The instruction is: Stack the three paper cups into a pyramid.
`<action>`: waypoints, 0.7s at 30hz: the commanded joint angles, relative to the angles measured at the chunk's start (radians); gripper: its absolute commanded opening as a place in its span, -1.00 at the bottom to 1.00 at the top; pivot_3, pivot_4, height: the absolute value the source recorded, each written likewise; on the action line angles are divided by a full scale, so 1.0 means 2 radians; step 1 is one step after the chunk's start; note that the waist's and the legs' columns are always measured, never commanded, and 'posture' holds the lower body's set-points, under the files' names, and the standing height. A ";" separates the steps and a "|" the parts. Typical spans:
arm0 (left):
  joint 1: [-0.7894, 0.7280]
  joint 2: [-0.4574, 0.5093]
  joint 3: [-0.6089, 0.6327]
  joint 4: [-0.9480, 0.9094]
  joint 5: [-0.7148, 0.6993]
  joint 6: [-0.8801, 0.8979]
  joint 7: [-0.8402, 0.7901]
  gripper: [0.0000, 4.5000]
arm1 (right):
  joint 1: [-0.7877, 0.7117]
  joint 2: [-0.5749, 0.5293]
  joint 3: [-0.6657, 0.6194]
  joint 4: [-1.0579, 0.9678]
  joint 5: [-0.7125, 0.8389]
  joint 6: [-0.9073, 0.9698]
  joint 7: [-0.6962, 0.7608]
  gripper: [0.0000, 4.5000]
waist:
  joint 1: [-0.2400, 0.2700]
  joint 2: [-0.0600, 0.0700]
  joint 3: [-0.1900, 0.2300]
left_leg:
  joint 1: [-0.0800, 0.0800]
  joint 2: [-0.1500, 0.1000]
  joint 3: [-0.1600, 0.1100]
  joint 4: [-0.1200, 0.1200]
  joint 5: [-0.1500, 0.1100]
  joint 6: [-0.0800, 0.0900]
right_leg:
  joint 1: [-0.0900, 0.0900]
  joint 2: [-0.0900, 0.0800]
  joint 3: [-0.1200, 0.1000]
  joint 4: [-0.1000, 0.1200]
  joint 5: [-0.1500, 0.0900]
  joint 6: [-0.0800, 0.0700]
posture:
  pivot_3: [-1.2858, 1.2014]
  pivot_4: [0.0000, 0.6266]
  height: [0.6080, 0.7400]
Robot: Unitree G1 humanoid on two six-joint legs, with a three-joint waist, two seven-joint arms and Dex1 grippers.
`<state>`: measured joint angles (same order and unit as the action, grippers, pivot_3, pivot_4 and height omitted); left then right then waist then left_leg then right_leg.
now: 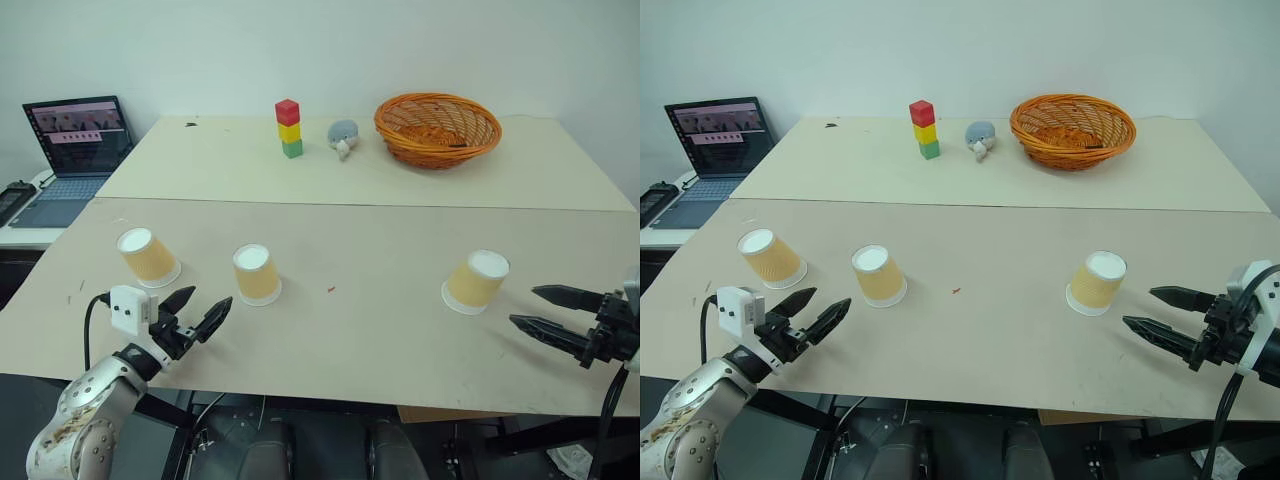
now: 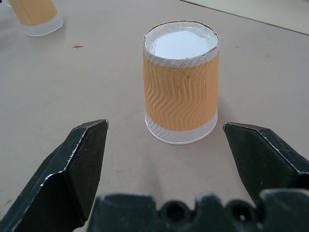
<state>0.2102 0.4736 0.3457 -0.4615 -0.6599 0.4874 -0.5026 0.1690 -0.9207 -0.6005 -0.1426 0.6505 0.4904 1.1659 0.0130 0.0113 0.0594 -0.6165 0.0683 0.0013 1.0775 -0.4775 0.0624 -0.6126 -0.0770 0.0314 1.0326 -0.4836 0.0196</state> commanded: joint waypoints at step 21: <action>-0.134 0.114 -0.007 0.070 -0.046 0.048 -0.138 0.98 | -0.119 0.020 0.120 -0.202 0.156 0.068 -0.060 1.00 | -0.001 0.000 0.001 | 0.000 -0.001 -0.001 -0.001 0.000 0.000 | 0.001 0.000 -0.004 -0.001 0.000 0.000 | 0.03 -0.52 -0.68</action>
<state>-0.0420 0.7048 0.3219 -0.3250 -0.7623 0.6107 -0.7770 -0.0433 -0.8884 -0.3655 -0.5482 0.9640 0.6478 1.0365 0.0108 0.0108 0.0613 -0.6157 0.0670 -0.0012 1.0757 -0.4767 0.0613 -0.6102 -0.0774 0.0244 1.0318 -0.4838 0.0189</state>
